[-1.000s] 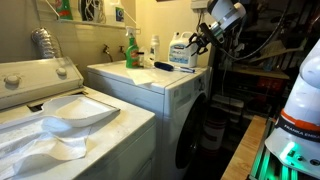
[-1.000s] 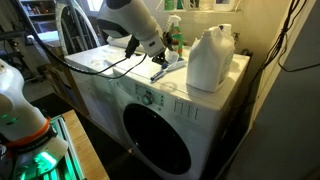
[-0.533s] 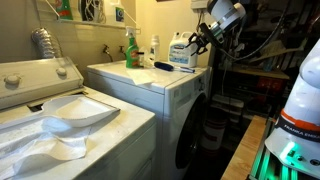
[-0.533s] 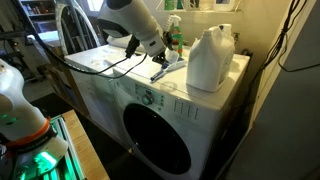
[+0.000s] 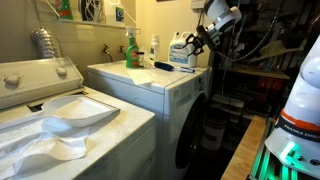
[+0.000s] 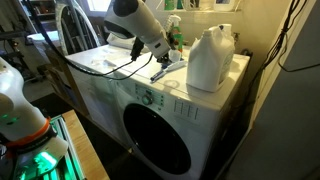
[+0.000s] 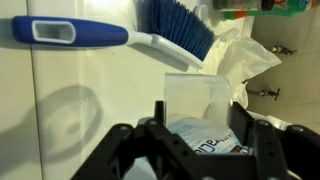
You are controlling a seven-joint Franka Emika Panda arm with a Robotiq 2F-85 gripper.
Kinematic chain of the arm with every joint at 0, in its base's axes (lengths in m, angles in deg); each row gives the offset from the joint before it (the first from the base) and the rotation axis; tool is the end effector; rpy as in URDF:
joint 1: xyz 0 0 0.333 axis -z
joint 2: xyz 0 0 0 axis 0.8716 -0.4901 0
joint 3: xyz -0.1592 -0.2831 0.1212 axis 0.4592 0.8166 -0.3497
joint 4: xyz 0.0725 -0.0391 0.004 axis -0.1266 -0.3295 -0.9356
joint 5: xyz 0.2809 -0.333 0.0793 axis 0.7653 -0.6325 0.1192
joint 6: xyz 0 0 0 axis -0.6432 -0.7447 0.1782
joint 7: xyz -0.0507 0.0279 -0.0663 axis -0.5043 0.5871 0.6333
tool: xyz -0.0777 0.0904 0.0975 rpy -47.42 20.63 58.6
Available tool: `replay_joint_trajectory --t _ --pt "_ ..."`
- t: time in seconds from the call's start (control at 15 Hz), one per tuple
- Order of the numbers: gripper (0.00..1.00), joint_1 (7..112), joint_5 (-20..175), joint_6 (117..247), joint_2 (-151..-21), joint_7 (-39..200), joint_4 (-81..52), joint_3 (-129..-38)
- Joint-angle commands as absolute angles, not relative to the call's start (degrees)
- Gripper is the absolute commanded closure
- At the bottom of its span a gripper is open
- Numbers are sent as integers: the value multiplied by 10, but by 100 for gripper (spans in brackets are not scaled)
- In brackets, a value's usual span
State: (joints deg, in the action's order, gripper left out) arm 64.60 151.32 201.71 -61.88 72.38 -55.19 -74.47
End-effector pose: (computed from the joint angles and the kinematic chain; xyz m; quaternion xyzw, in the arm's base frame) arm 0.5558 -0.1795 0.3999 -0.7315 0.5301 -0.2613 0.3400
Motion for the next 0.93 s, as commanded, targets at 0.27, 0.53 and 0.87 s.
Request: replay_joint_trajectory --t 0.27,0.53,0.87 --pt "60 648 1660 1996 -677 581 -509 -735" --pt "60 653 1723 1980 -697 524 -496 -734" --pt "60 657 1764 1958 -723 486 -487 -735"
